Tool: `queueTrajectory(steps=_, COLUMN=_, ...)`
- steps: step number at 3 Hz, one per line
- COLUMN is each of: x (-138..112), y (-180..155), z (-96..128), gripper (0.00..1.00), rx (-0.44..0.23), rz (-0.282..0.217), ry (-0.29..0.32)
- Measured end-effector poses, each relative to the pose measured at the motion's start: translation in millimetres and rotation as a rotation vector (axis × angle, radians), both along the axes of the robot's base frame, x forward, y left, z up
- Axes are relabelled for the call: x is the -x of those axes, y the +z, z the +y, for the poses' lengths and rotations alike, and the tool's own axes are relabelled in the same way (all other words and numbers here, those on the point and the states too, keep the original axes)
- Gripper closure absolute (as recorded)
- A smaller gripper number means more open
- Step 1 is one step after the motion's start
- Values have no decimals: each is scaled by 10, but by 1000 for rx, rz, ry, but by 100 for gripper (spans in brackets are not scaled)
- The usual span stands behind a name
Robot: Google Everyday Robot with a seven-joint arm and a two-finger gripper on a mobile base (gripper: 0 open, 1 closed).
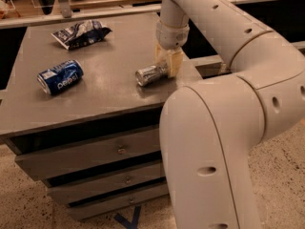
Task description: Place redbull can upright
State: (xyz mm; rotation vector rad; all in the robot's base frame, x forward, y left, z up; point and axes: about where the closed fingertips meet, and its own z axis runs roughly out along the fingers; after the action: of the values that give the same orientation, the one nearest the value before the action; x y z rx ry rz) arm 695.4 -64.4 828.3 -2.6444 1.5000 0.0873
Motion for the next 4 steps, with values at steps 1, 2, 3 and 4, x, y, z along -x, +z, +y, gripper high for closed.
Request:
queueTrajectory(steps=1, x=52, y=269, z=-38, gripper=100, rx=9, rz=-83, ry=-11)
queueTrajectory(steps=2, x=292, y=684, z=4, gripper=100, rx=38, rz=-192, ry=15)
queueTrajectory(steps=3, x=525, y=1042, z=155, gripper=100, rx=98, rz=-347, ry=35)
queueTrajectory(steps=4, x=743, y=1376, z=67, gripper=100, rx=185, rz=-538, ry=40)
